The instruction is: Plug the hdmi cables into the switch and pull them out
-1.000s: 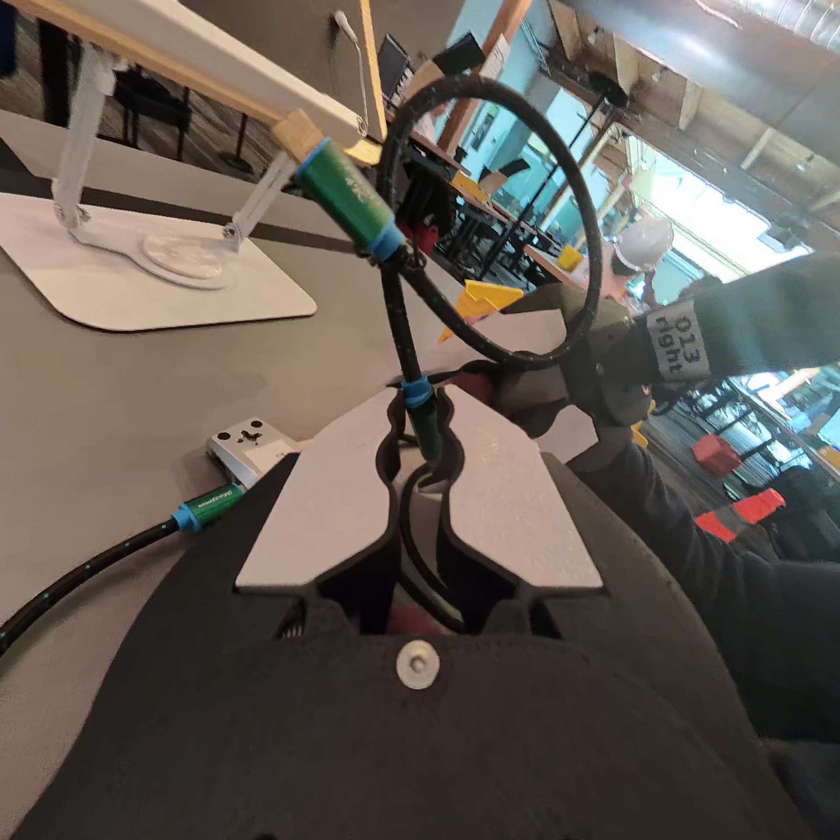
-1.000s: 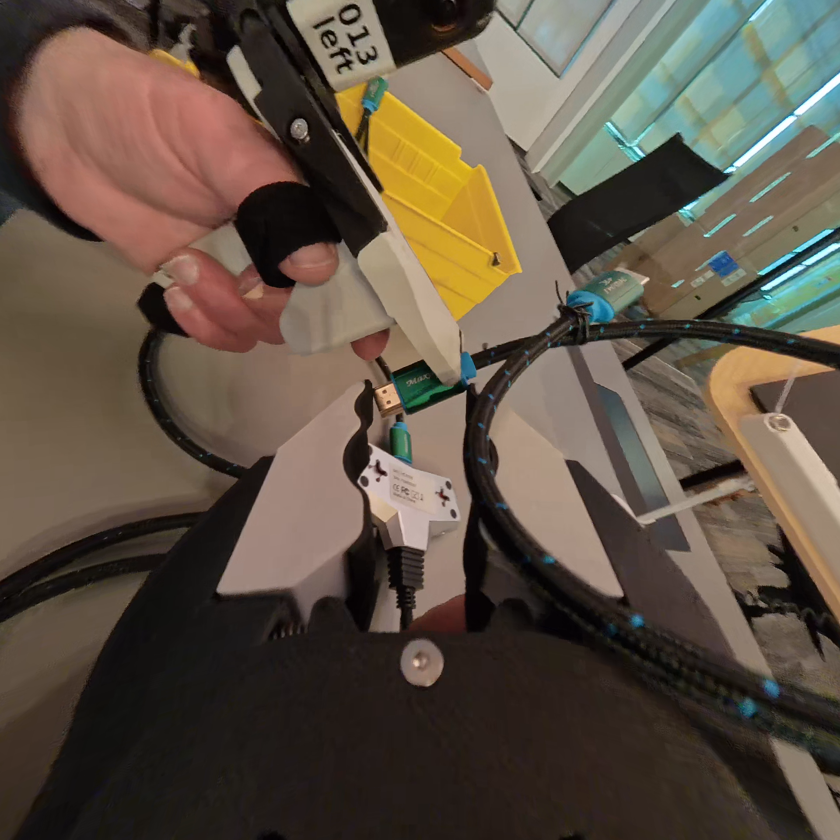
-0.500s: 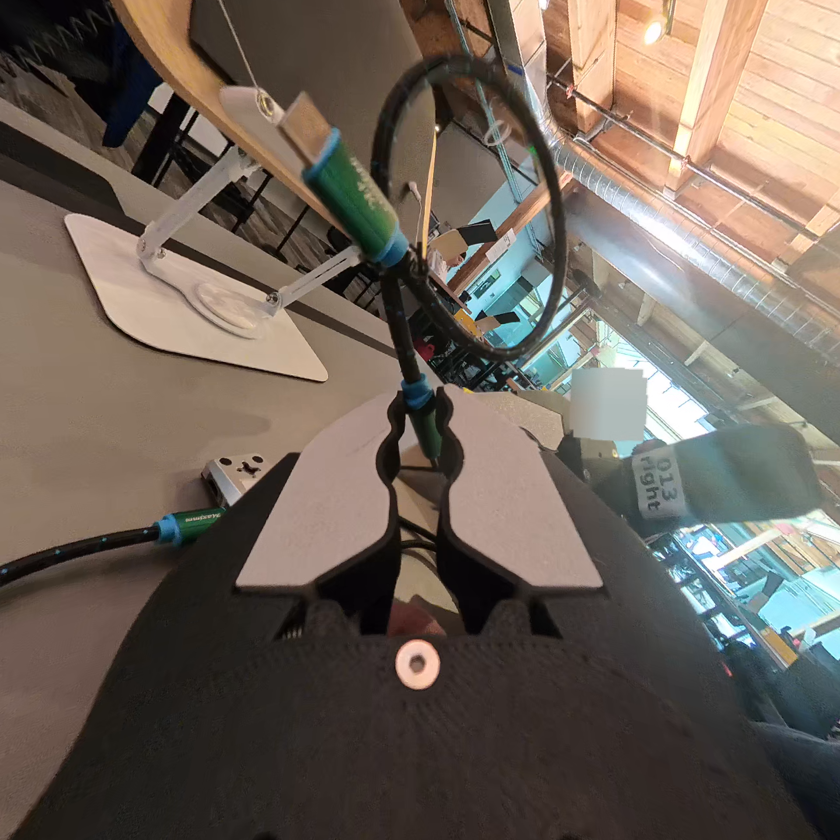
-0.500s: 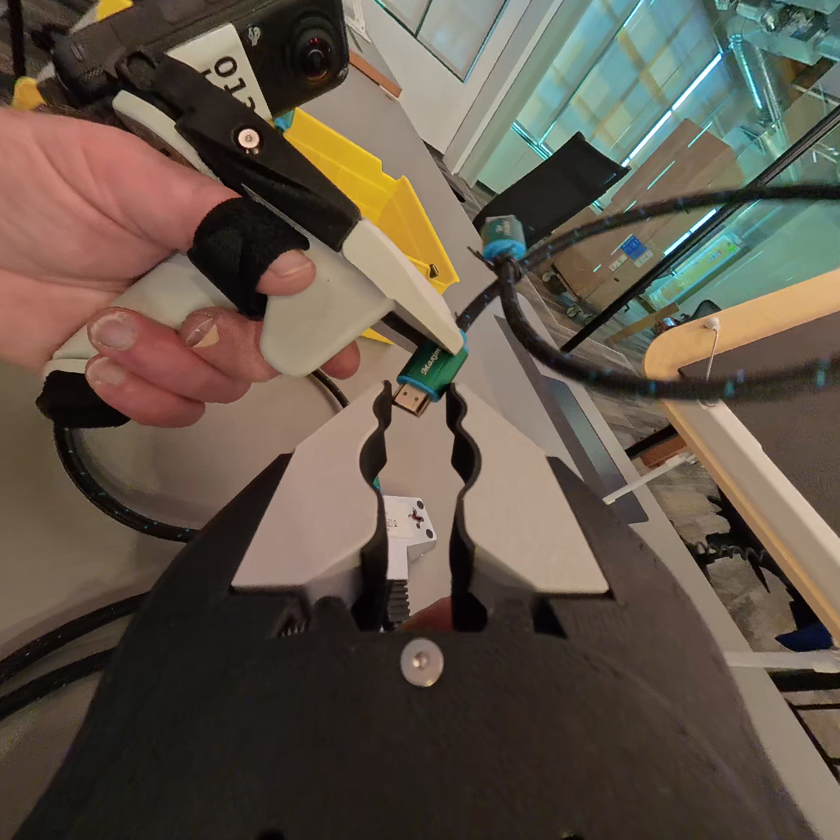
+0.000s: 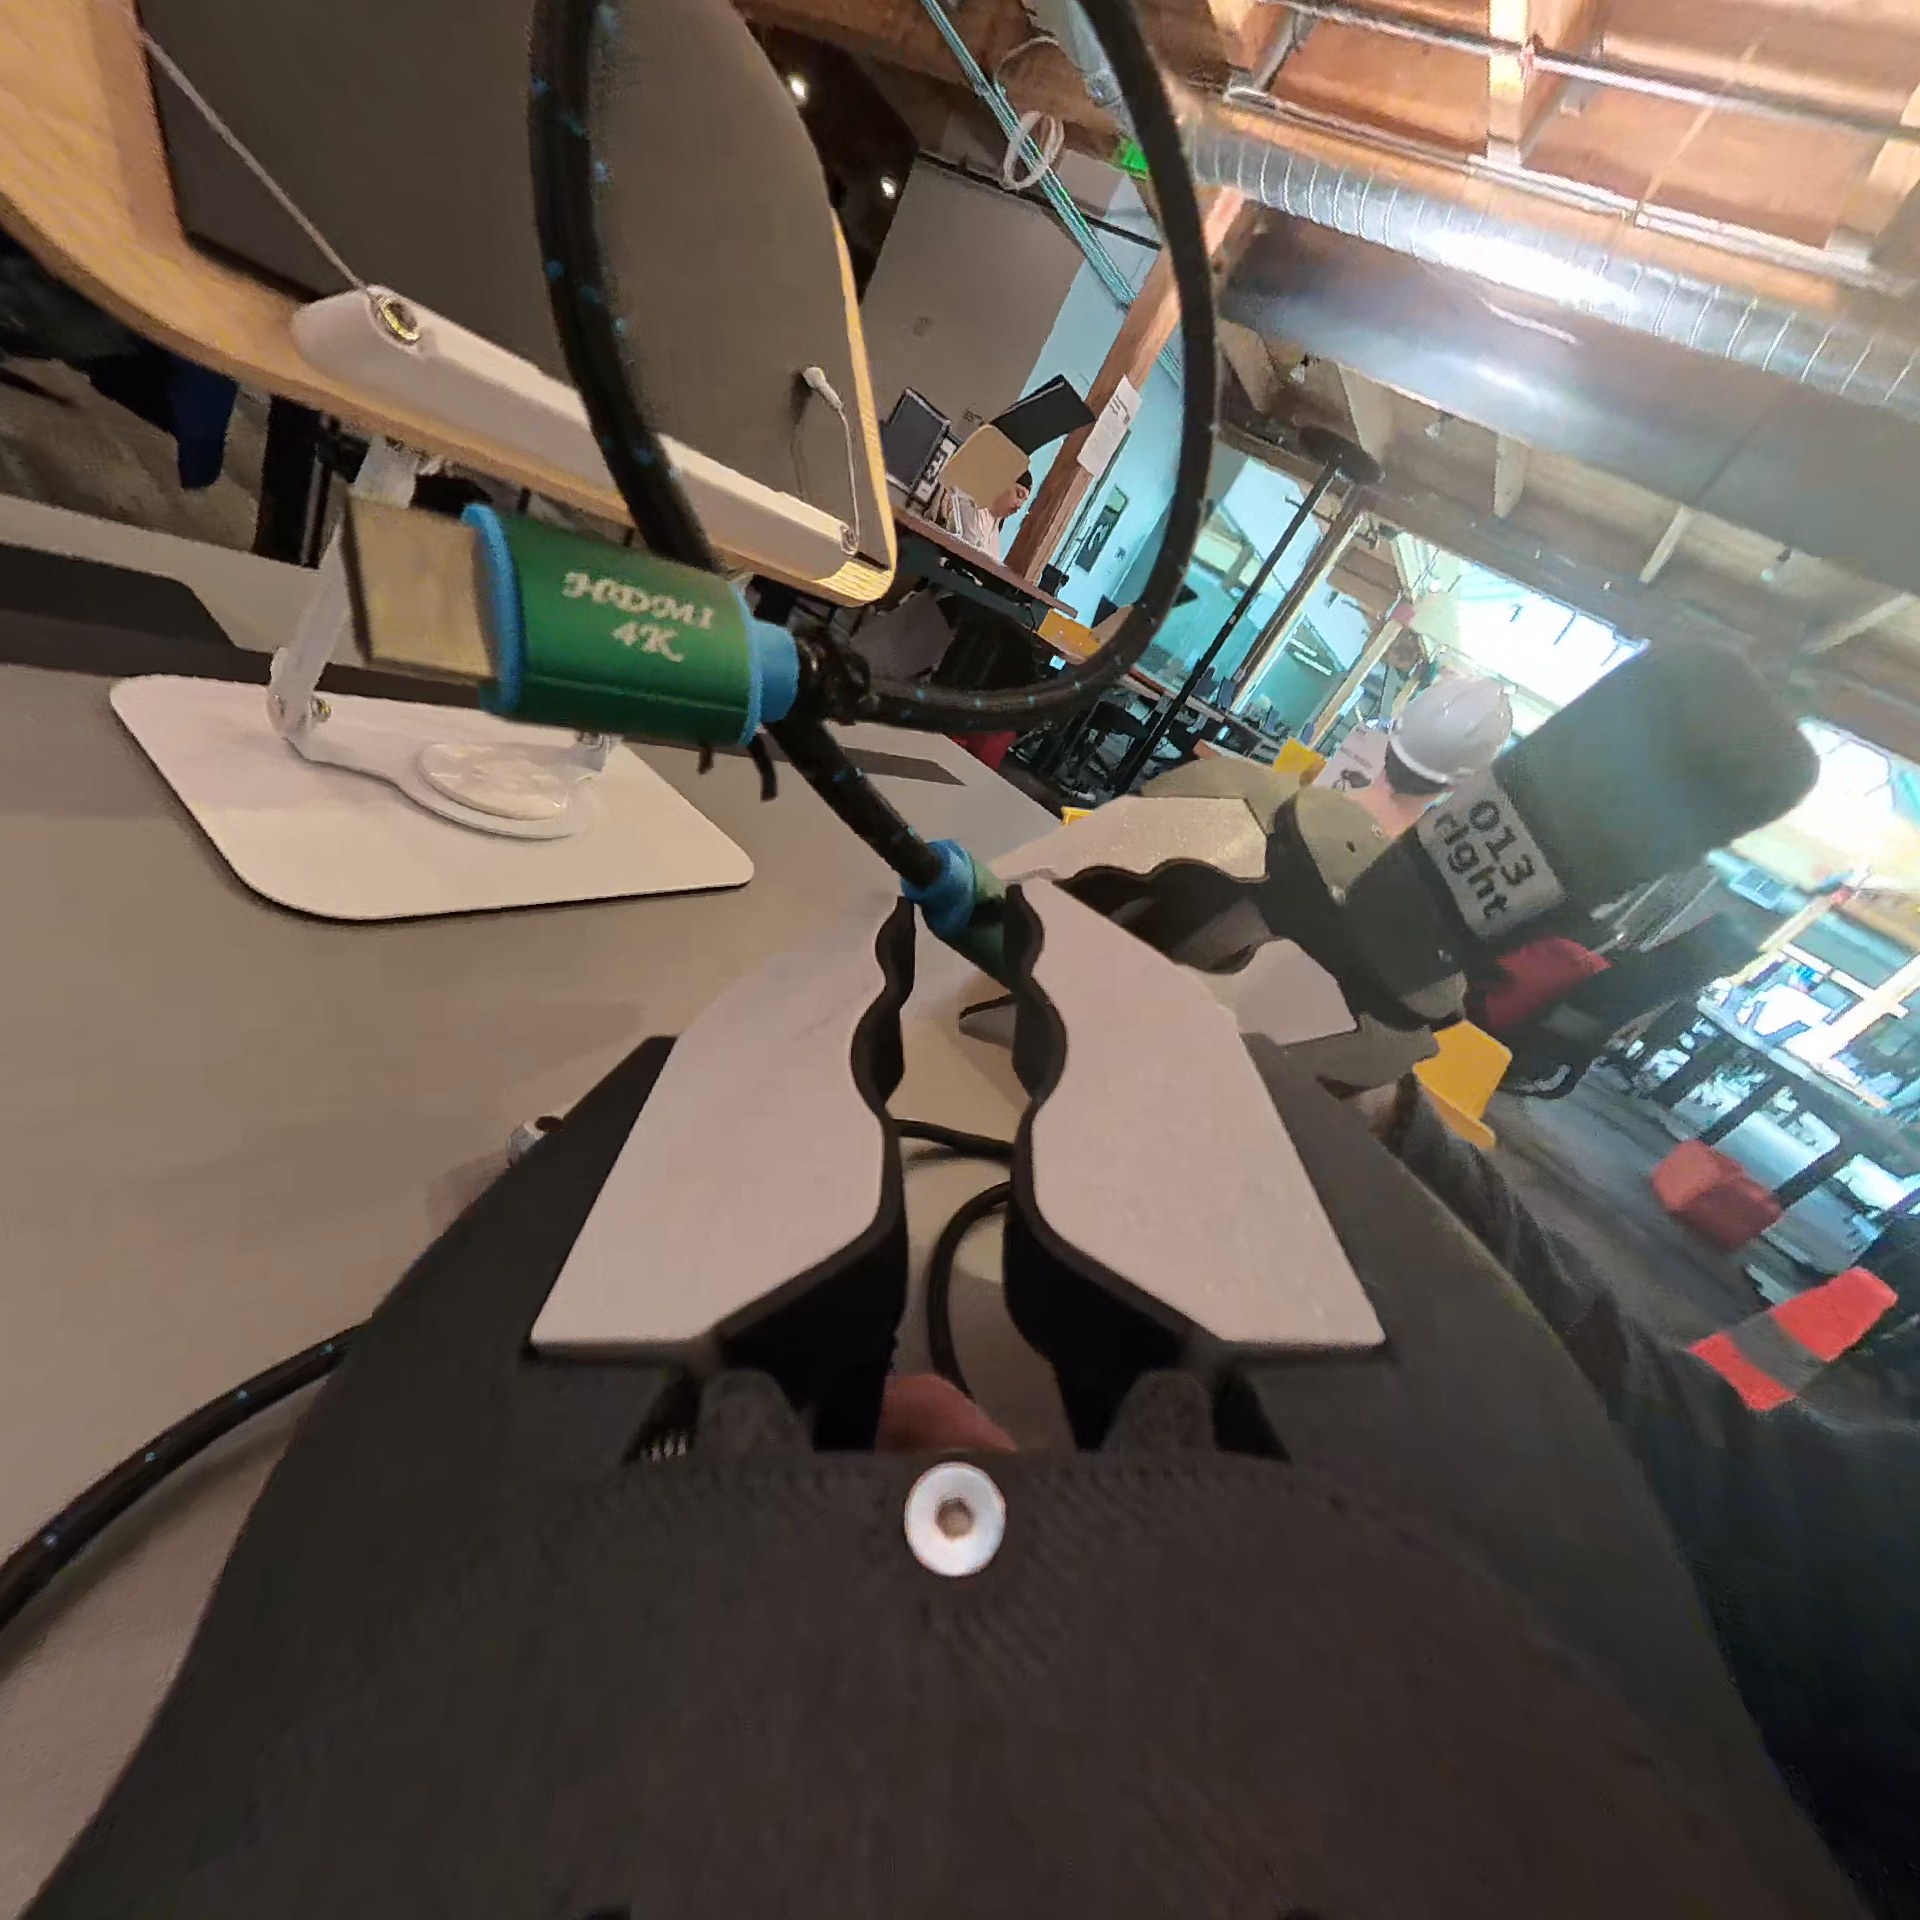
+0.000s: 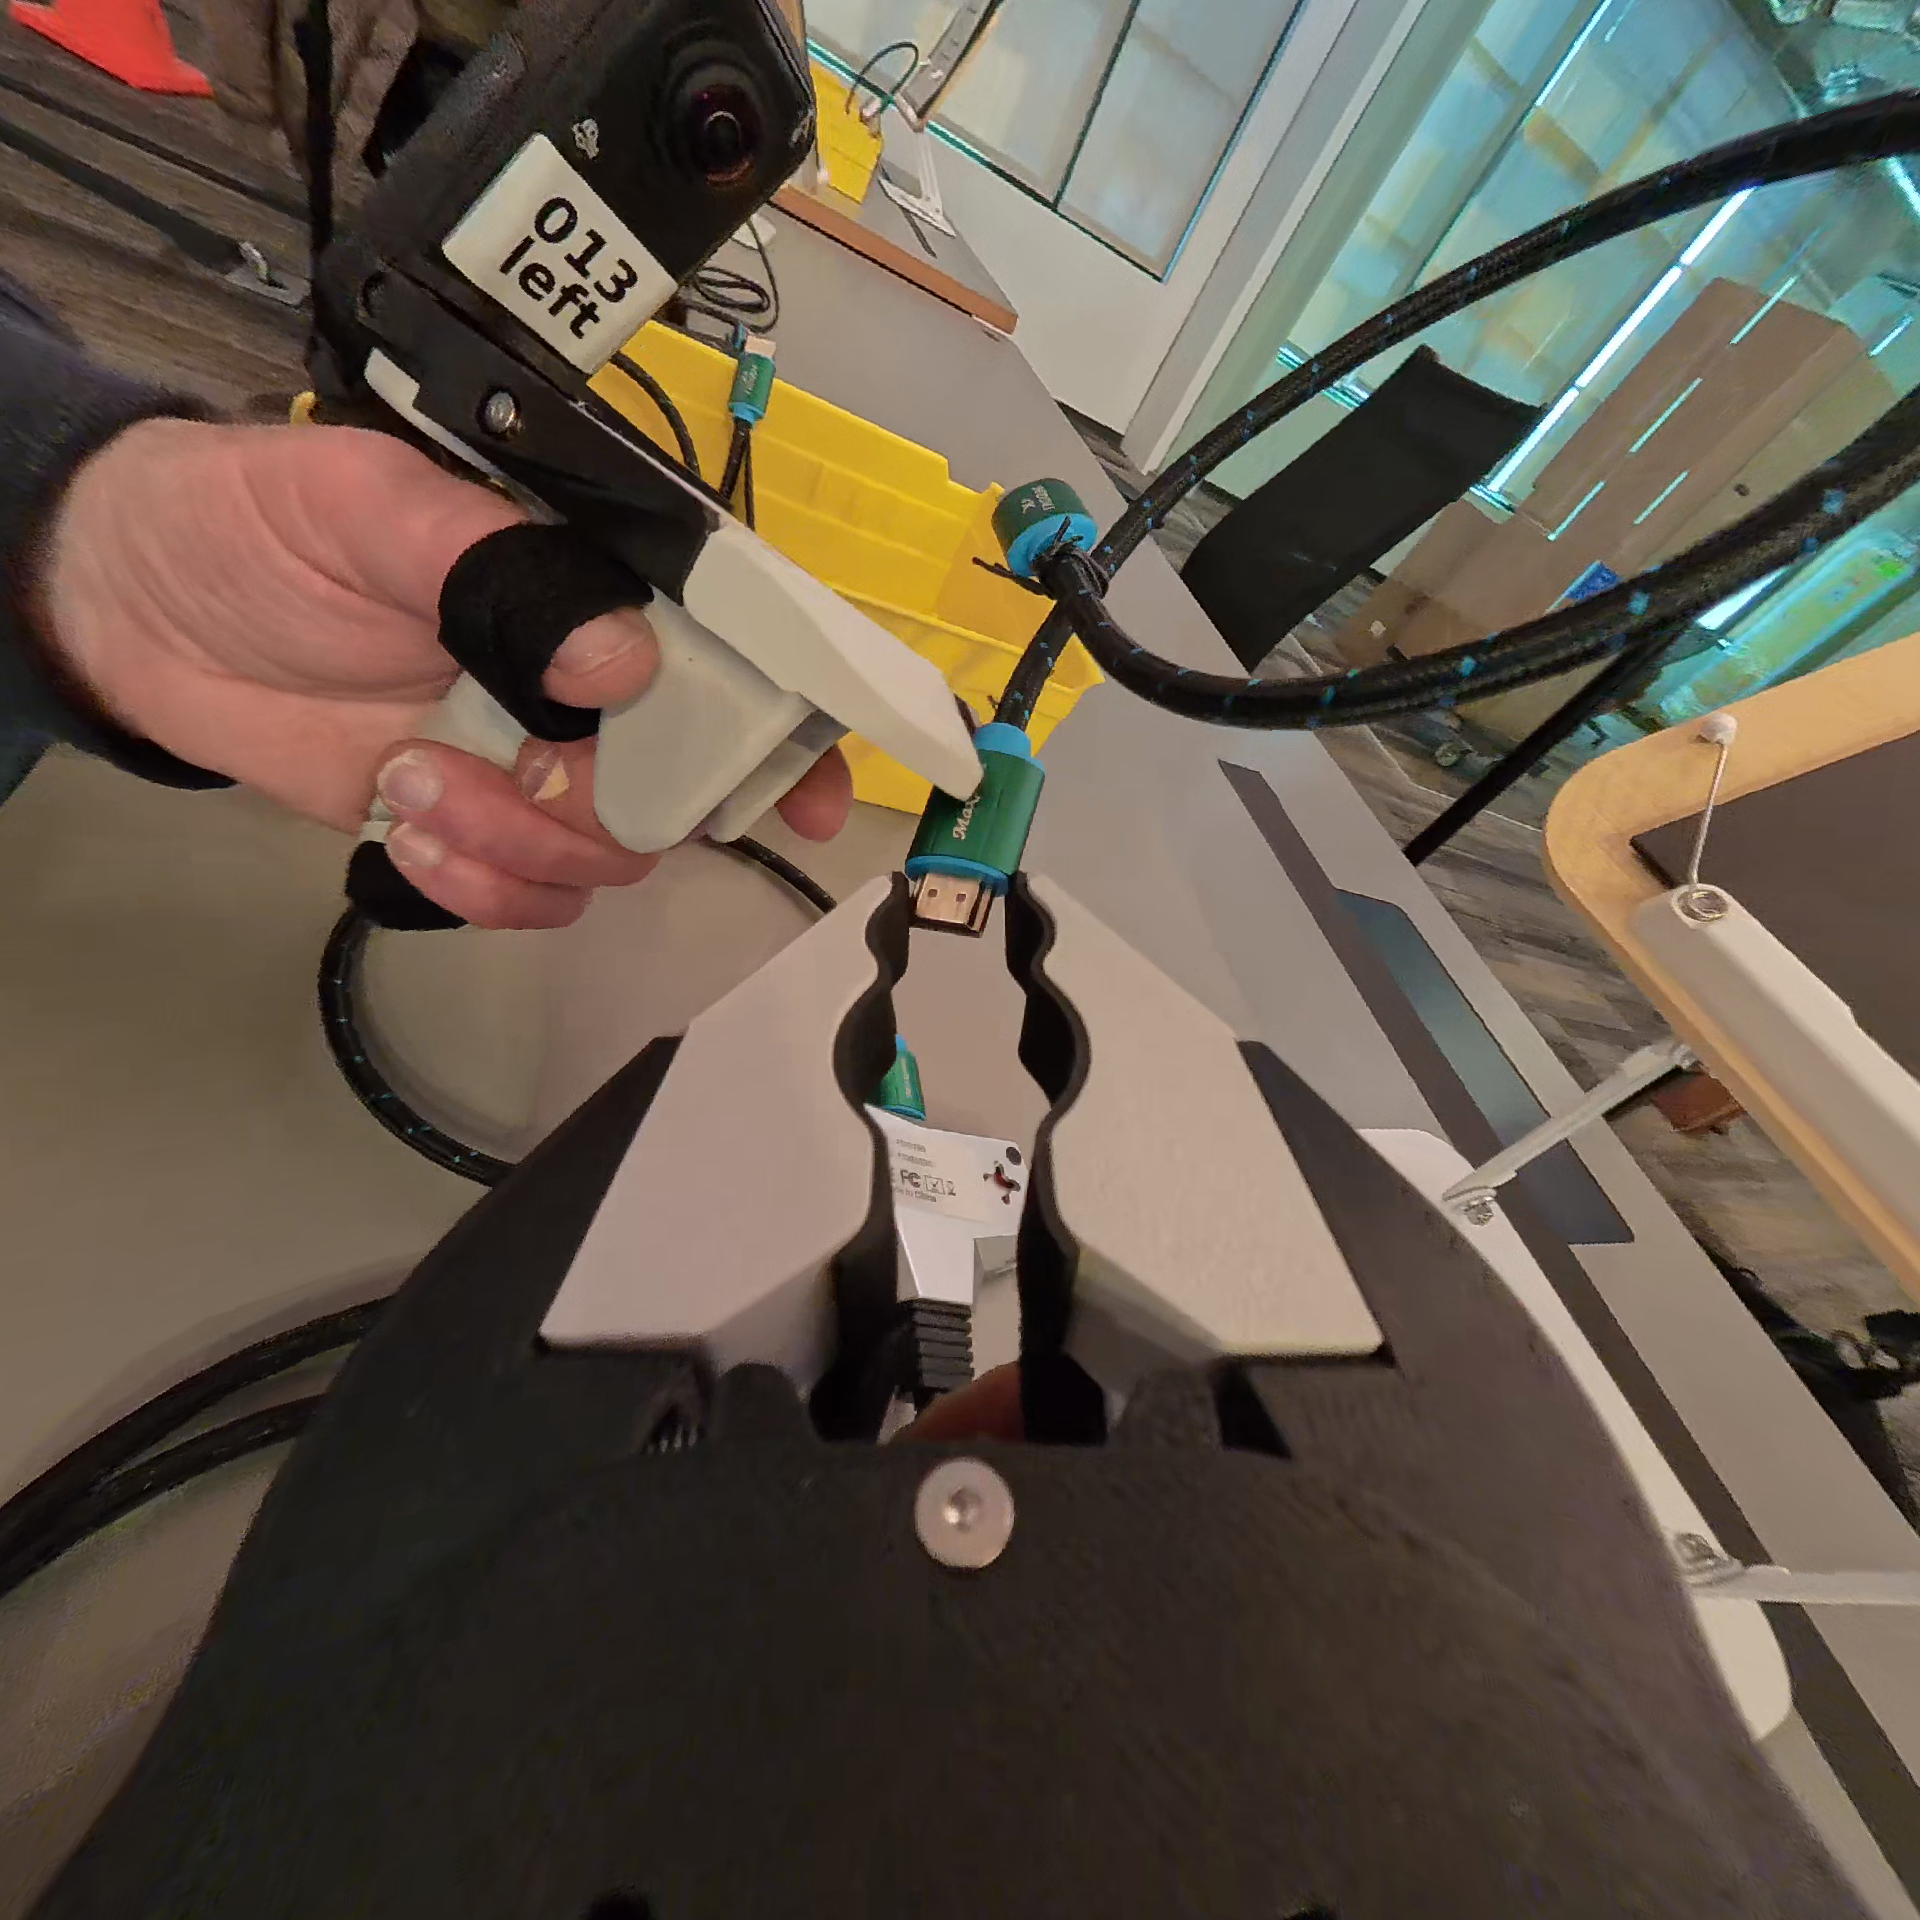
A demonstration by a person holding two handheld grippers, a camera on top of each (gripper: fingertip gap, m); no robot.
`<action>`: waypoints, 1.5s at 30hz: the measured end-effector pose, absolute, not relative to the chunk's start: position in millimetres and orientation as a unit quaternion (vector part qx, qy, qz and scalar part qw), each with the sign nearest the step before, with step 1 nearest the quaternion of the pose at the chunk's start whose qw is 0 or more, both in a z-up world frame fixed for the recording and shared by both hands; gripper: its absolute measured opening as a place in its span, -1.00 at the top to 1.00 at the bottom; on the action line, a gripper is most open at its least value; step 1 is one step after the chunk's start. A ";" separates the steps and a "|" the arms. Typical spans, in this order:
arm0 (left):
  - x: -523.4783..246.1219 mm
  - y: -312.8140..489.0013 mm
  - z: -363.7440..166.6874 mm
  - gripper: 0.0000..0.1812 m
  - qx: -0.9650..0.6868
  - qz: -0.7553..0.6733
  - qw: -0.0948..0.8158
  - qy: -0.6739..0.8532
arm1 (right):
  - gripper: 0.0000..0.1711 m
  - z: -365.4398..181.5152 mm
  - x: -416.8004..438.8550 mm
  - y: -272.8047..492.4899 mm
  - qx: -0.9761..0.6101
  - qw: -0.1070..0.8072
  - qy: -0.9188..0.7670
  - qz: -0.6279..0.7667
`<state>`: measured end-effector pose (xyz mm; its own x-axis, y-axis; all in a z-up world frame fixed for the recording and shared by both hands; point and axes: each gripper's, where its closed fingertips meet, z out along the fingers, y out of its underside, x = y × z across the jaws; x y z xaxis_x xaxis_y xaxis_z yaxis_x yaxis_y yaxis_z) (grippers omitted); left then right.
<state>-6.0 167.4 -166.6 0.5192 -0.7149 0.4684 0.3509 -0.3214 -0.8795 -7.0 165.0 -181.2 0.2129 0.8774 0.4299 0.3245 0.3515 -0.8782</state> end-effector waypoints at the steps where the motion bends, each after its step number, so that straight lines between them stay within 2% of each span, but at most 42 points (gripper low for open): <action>1: -5.1 166.2 -166.2 0.82 -0.661 -0.461 0.572 0.151 | 0.83 -180.6 -5.9 163.8 -0.517 0.578 -0.582 0.245; 8: -0.8 153.6 -161.6 0.76 -0.630 -0.402 0.616 0.249 | 0.81 -174.0 2.2 148.5 -0.509 0.536 -0.581 0.340; 18: 7.0 135.7 -156.3 0.45 -0.590 -0.398 0.625 0.321 | 0.82 -163.0 8.4 127.3 -0.485 0.477 -0.563 0.470; 21: 10.4 132.6 -157.1 0.41 -0.582 -0.399 0.625 0.335 | 0.82 -161.9 6.9 119.9 -0.475 0.458 -0.562 0.499; 23: 11.2 128.8 -153.2 0.42 -0.570 -0.404 0.630 0.340 | 0.82 -160.3 7.4 115.7 -0.469 0.444 -0.558 0.521; 30: 16.9 107.9 -145.0 0.64 -0.527 -0.417 0.625 0.397 | 0.83 -154.7 14.0 99.4 -0.444 0.387 -0.551 0.592; 37: 27.4 90.5 -147.8 0.64 -0.515 -0.383 0.608 0.468 | 0.84 -156.3 16.6 84.0 -0.425 0.348 -0.566 0.615; 45: 28.8 87.7 -143.7 0.74 -0.520 -0.396 0.595 0.468 | 0.87 -161.2 16.2 81.3 -0.426 0.342 -0.578 0.606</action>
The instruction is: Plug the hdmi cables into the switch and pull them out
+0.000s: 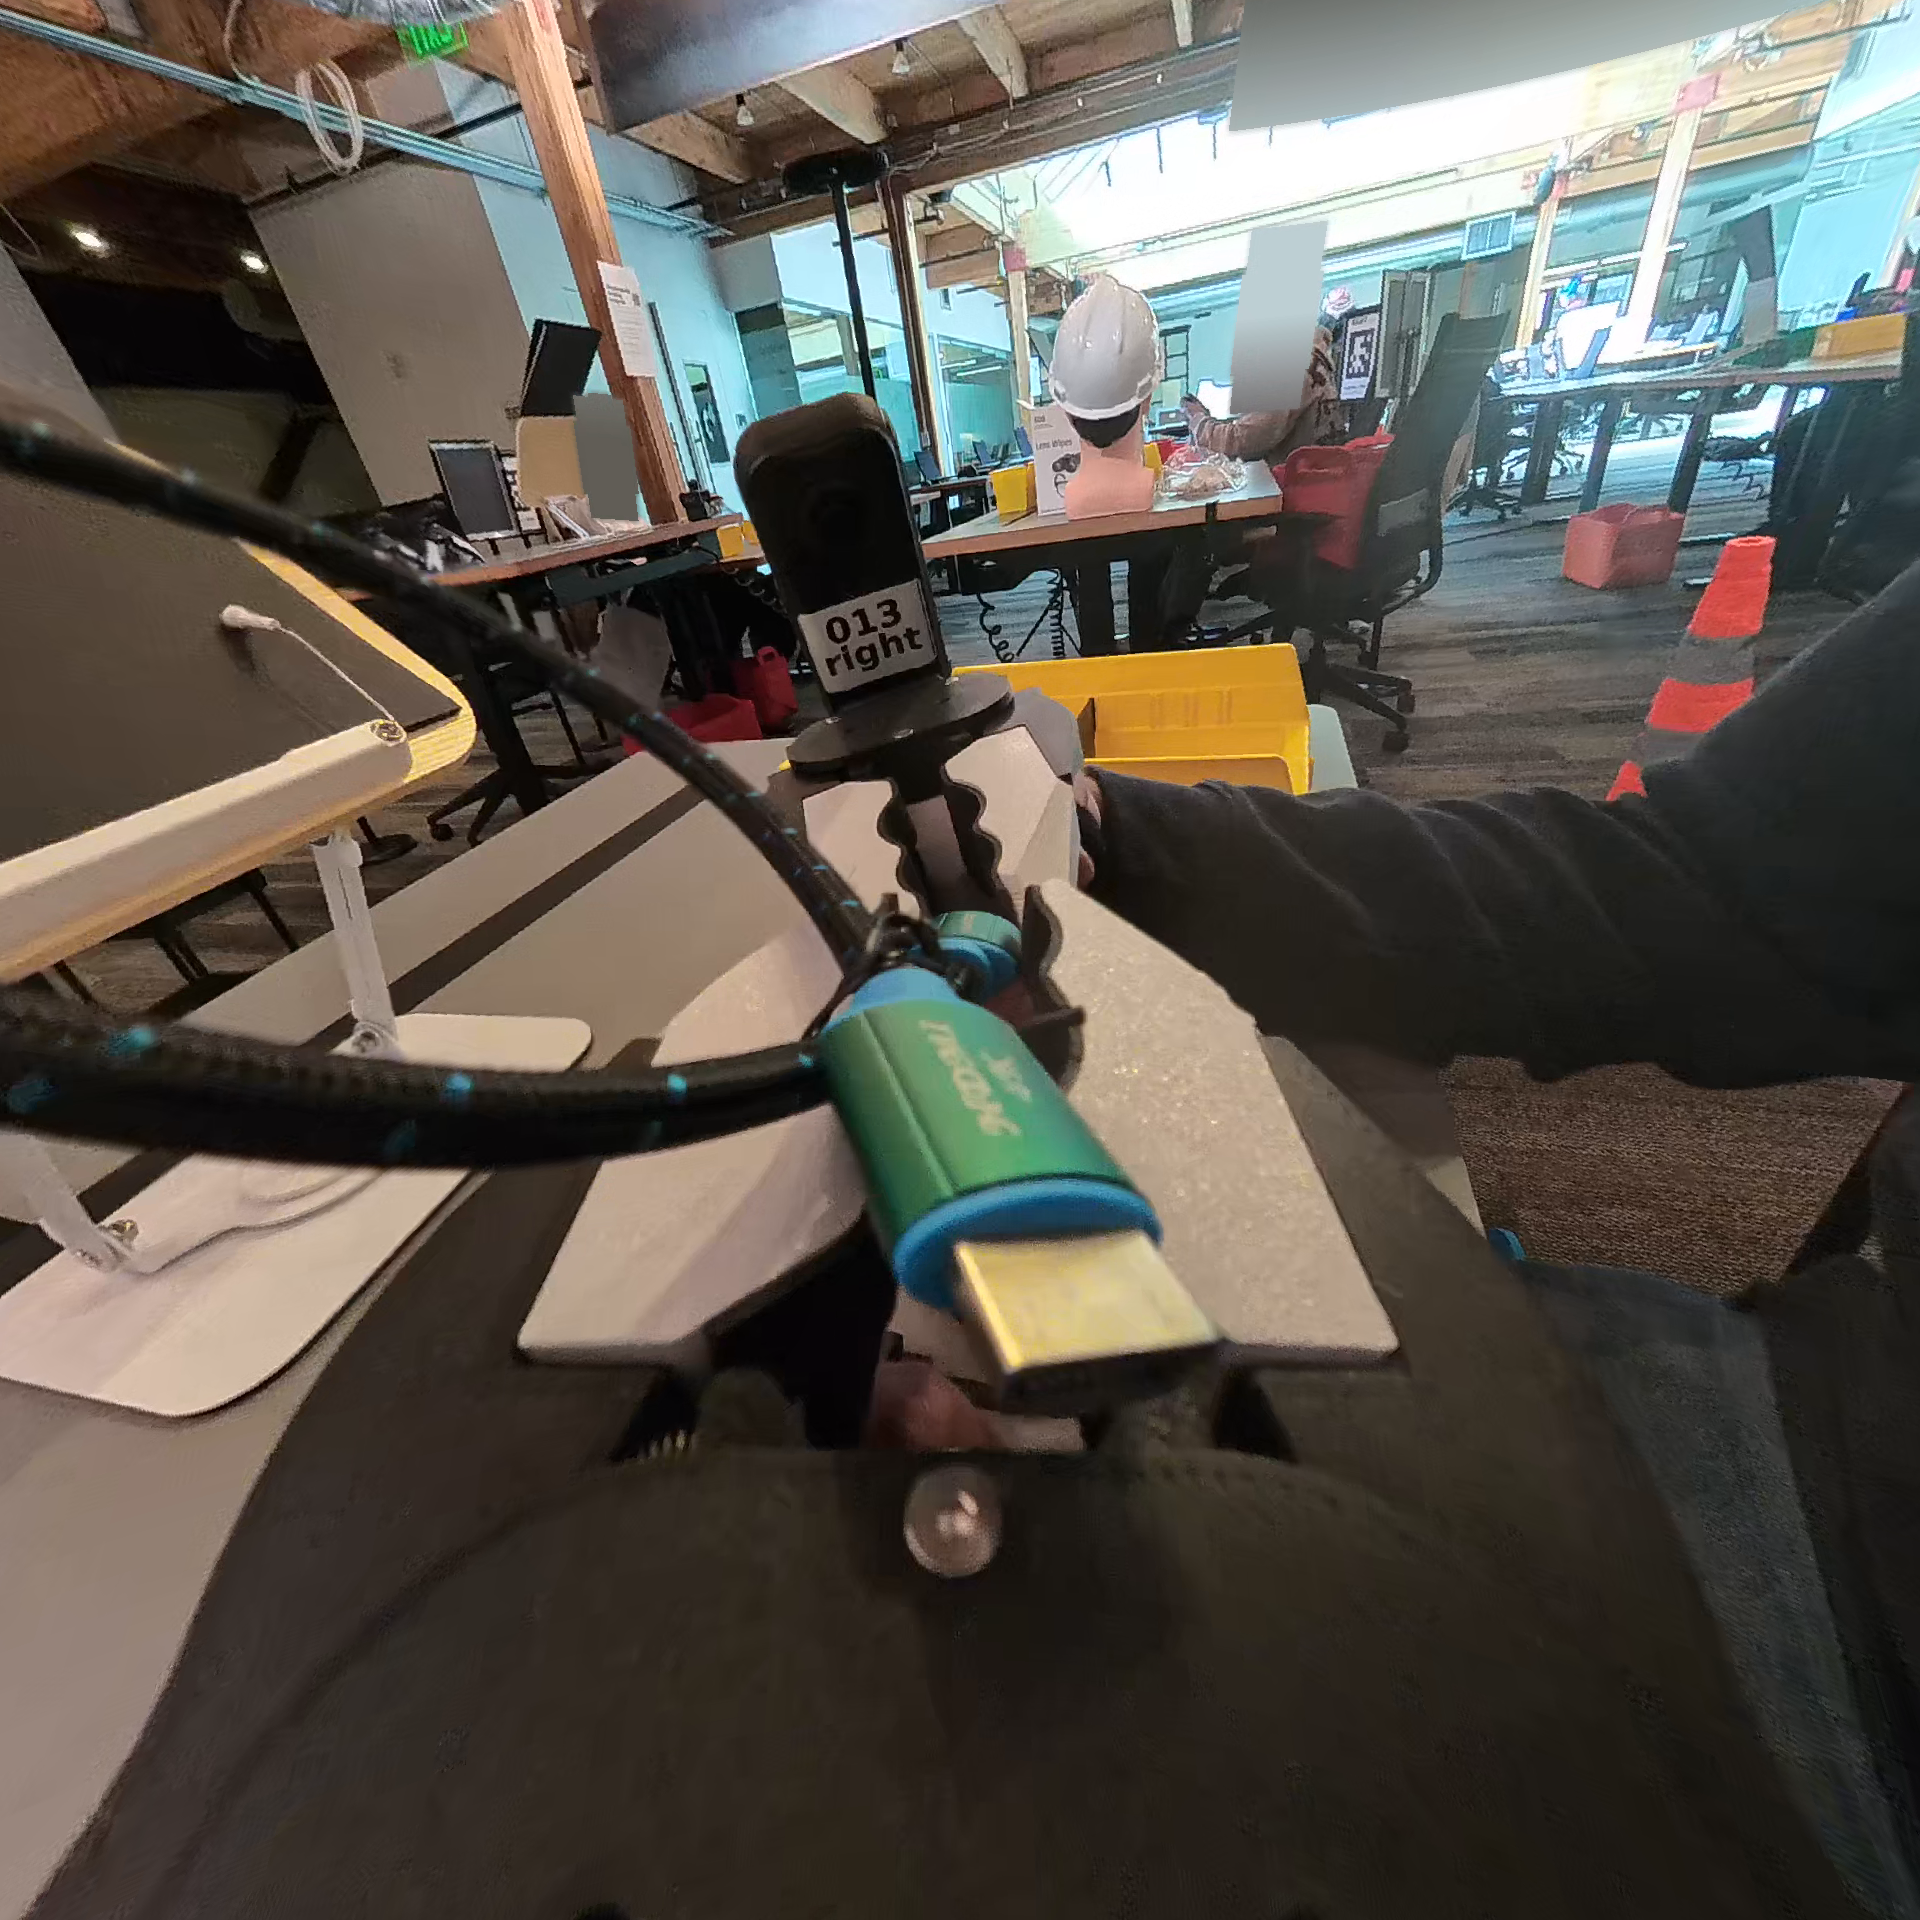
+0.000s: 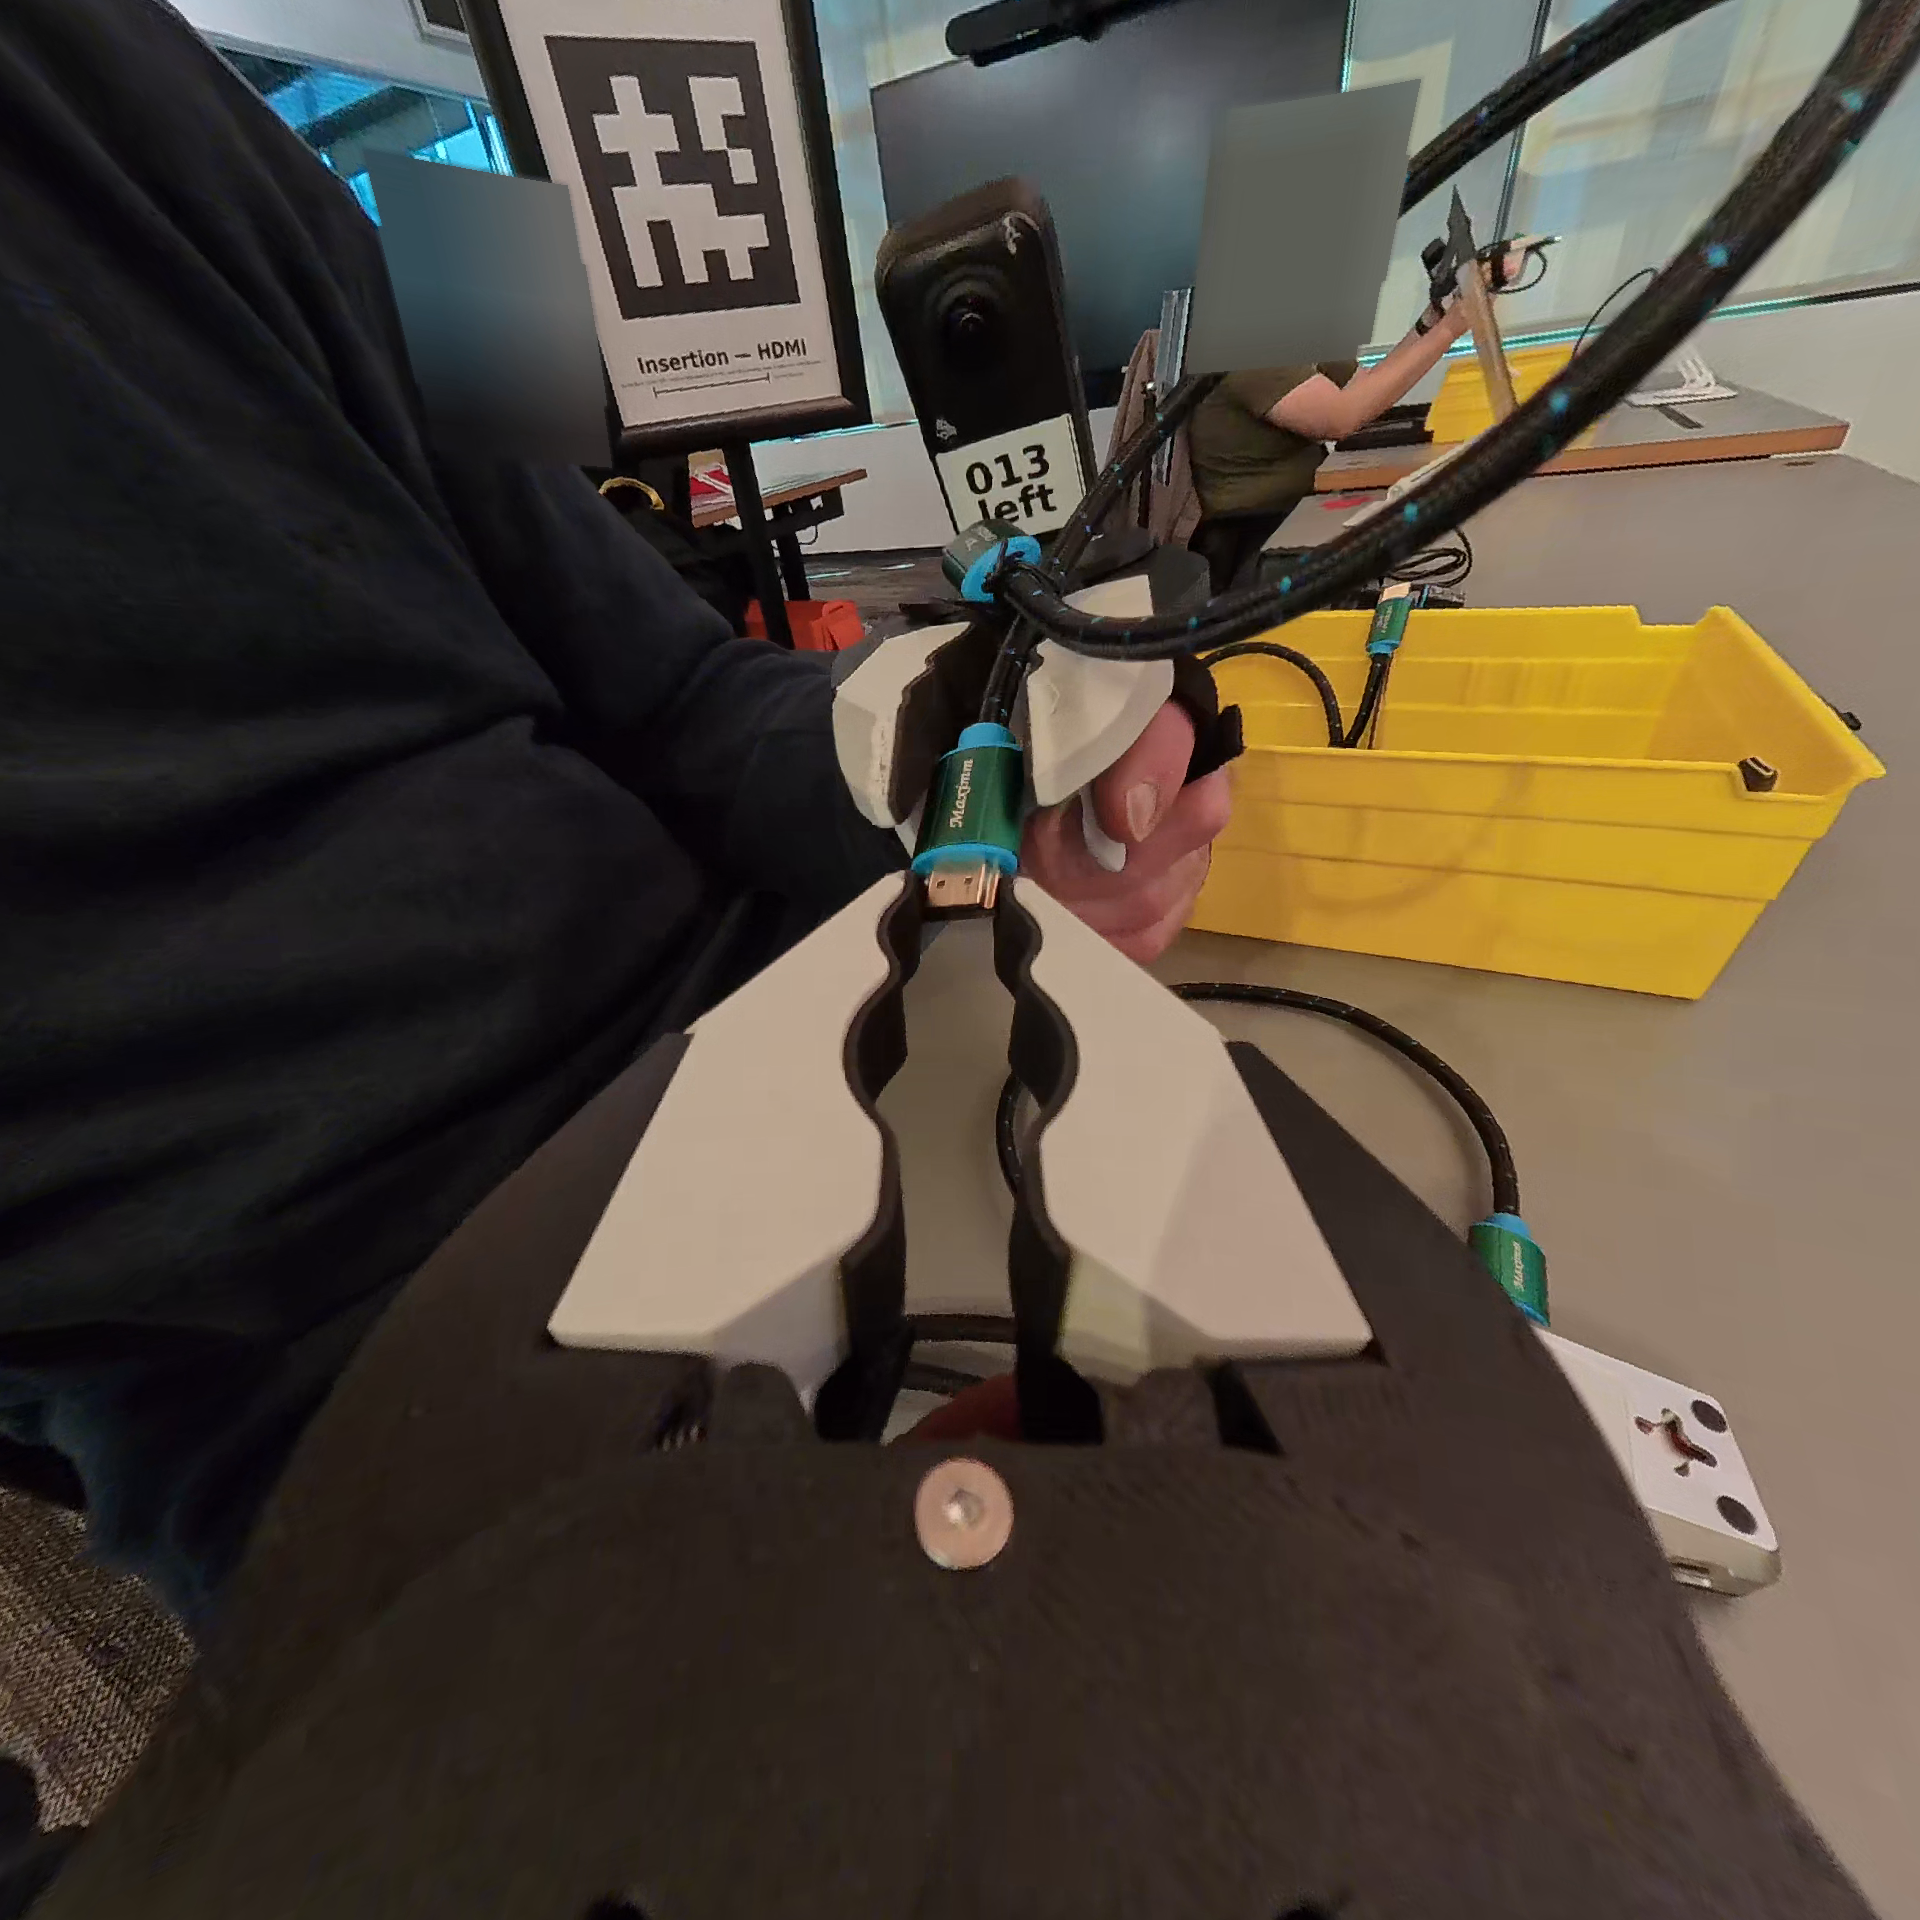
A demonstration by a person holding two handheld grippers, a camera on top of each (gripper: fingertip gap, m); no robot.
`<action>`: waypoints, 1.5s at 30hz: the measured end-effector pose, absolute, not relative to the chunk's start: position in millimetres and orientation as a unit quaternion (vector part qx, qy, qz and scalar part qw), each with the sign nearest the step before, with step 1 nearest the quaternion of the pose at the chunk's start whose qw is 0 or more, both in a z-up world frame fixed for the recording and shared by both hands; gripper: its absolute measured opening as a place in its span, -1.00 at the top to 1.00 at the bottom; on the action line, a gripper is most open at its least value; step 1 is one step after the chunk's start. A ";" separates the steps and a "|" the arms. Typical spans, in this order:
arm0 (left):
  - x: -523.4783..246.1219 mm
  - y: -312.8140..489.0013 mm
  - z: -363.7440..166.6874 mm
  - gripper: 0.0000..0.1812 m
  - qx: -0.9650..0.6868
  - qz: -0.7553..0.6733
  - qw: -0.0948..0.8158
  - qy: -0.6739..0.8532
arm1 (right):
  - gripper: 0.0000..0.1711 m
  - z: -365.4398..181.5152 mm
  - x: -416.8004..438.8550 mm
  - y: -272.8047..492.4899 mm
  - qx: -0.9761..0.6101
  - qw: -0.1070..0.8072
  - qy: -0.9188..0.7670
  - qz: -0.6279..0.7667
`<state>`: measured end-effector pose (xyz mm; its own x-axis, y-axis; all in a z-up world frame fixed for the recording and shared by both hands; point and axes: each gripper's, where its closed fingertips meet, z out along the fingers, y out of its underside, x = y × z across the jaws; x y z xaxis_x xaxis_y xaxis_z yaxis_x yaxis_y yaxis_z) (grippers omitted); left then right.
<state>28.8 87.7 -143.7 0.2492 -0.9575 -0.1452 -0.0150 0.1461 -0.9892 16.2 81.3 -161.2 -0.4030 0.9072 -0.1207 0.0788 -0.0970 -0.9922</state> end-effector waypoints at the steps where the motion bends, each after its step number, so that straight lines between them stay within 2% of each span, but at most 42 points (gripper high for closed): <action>1: 28.9 87.2 -144.6 0.74 -0.521 -0.395 0.593 0.470 | 0.87 -162.0 16.3 81.0 -0.426 0.340 -0.580 0.605; 23: 27.9 82.0 -160.7 0.78 -0.516 -0.316 0.590 0.535 | 0.87 -167.7 19.4 74.6 -0.428 0.304 -0.584 0.618; 28: 22.0 92.4 -157.3 0.78 -0.532 -0.331 0.603 0.495 | 0.70 -167.6 15.4 93.1 -0.457 0.347 -0.566 0.592; 36: 9.8 109.4 -151.2 0.78 -0.551 -0.402 0.614 0.398 | 0.69 -165.3 14.9 118.0 -0.484 0.411 -0.547 0.545; 45: -5.8 126.9 -157.4 0.78 -0.575 -0.378 0.624 0.371 | 0.51 -205.9 15.4 157.4 -0.574 0.436 -0.565 0.402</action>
